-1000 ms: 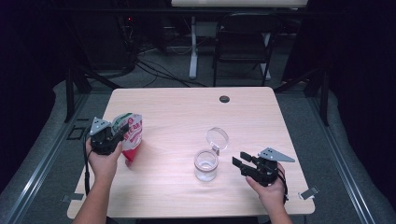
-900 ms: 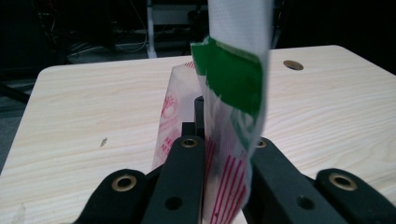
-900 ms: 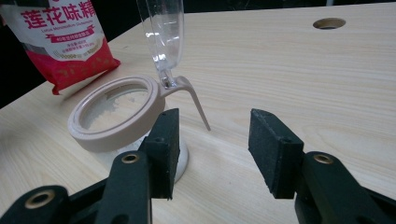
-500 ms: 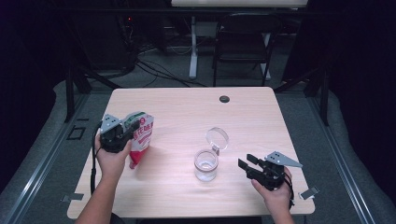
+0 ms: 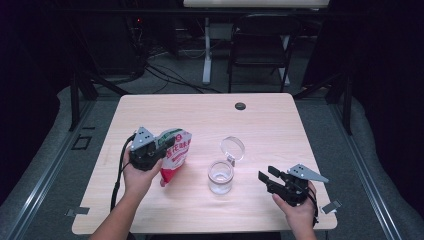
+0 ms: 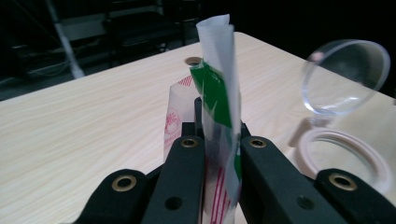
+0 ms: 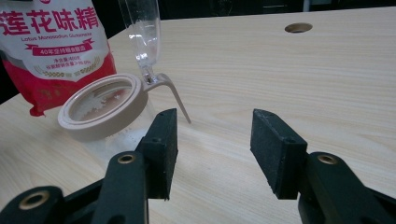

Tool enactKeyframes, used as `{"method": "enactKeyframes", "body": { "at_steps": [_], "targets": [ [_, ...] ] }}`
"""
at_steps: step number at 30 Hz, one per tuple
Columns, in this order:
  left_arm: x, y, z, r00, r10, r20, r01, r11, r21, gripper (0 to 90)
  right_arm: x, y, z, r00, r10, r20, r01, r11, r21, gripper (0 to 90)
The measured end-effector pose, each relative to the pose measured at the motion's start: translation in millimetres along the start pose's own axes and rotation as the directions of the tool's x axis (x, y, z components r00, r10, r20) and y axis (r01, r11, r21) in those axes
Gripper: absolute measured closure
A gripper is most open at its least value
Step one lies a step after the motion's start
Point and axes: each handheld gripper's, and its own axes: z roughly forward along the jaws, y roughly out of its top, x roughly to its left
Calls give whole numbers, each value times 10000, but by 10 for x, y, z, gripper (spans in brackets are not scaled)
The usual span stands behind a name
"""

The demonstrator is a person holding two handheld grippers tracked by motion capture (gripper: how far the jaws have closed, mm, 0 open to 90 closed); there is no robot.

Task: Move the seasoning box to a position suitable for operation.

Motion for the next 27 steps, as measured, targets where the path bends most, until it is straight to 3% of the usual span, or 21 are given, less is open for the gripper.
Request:
{"method": "enactKeyframes", "body": {
  "at_steps": [5, 10, 14, 17, 19, 24, 27],
  "targets": [
    [-150, -21, 16, 9981, 200, 580, -203, 9998, 49, 900, 15, 35, 16, 9998, -176, -64, 175, 9998, -82, 505],
    [-270, -81, 31, 9961, 542, 698, -544, 9985, 15, 900, 70, 101, 29, 9993, -352, -94, 348, 9985, -414, 493],
    [-314, -152, 54, 9954, 416, 867, -426, 9990, 94, 900, 185, 211, 4, 9951, -982, 88, 985, 9920, -793, 458],
    [-349, -187, 60, 9948, 416, 924, -437, 9988, 207, 900, 316, 307, -27, 9838, -1779, 212, 1791, 9776, -1103, 455],
    [-366, -216, 66, 9945, 406, 963, -432, 9988, 245, 900, 399, 352, -35, 9792, -2027, 45, 2019, 9728, -1135, 487],
    [-380, -281, 56, 9947, 377, 961, -401, 9989, 230, 900, 616, 411, 8, 9764, -2026, -741, 1919, 9727, -1303, 583],
    [-375, -300, 22, 9955, 311, 895, -330, 9993, 192, 900, 750, 446, 67, 9629, -2376, -1278, 2226, 9673, -1213, 586]
  ]
}}
